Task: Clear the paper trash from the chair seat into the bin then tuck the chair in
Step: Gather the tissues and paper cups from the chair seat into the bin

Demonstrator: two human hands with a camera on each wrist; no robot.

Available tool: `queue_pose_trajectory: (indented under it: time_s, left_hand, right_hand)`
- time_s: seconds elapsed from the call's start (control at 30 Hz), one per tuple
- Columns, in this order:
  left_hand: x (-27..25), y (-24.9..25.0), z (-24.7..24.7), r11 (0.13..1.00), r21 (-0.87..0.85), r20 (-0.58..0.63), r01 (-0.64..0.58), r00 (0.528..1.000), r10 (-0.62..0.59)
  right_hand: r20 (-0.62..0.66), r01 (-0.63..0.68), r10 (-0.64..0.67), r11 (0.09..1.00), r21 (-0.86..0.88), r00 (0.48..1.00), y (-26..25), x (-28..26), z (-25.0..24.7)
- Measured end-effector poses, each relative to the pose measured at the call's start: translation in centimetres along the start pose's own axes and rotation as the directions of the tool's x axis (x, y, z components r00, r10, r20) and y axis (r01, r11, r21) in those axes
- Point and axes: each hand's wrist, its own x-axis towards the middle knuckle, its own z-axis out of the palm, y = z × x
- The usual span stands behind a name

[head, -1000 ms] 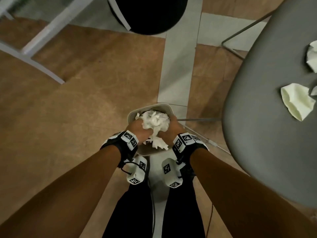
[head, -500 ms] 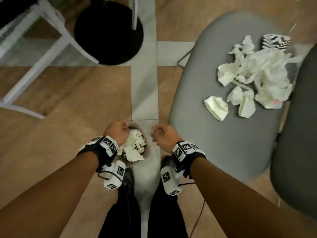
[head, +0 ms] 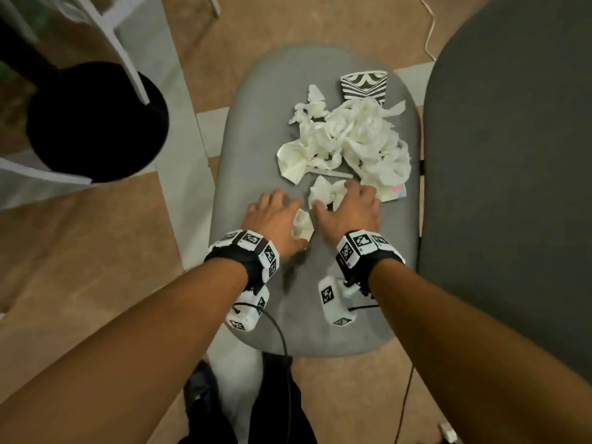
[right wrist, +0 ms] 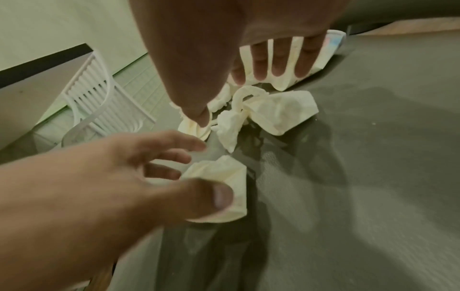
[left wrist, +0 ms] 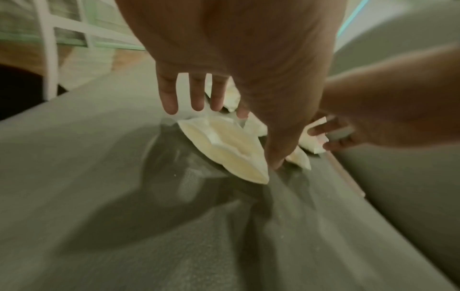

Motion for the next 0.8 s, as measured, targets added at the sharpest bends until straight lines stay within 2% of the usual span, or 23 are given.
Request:
queue_pose_trajectory:
  time_s: [0.1, 0.17, 0.27, 0.37, 0.47, 0.57, 0.7, 0.8]
  left_hand:
    - [1.0, 0.4, 0.8, 0.991, 0.120, 0.047, -0.058, 0.997, 0.053]
    - [1.2, 0.2, 0.9, 0.991, 0.118, 0.027, -0.057, 0.998, 0.054]
    - [1.0, -0.5, 0.6, 1.000, 0.008, 0.005, 0.013, 1.000, -0.013]
    - [0.1, -1.4, 0.4, 0.982, -0.151, -0.017, 0.114, 0.993, -0.118]
    - [-1.1, -2.6, 0.6, 0.904, -0.381, -0.026, 0.197, 0.974, -0.223]
    - [-2.6, -4.1, 0.8, 0.841, -0.486, -0.045, 0.238, 0.954, -0.296]
    - [-4.8, -6.2, 1.4, 0.760, -0.585, -0.042, 0.282, 0.926, -0.375]
    - [-6.8, -7.9, 1.6, 0.712, -0.621, -0.029, 0.328, 0.898, -0.439]
  right_hand:
    - [0.106, -0.043, 0.043, 0.999, -0.004, 0.993, 0.0, 1.2, 0.5]
    - [0.168, -0.050, 0.050, 0.999, -0.006, 0.984, -0.3, 1.7, 1.0]
    - [0.229, -0.021, 0.030, 0.999, -0.039, 0.973, -1.0, 2.2, 1.5]
    - [0.270, 0.032, 0.011, 0.988, -0.154, 0.963, -1.2, 2.6, 1.8]
    - [0.226, 0.127, -0.067, 0.957, -0.262, 0.972, -0.8, 2.9, 1.4]
    - [0.210, 0.235, -0.175, 0.920, -0.313, 0.962, -0.3, 2.9, 0.3]
    - [0.168, 0.305, -0.268, 0.916, -0.260, 0.949, -1.6, 1.6, -0.9]
    - [0.185, 0.393, -0.362, 0.902, -0.176, 0.914, -4.6, -1.4, -0.7]
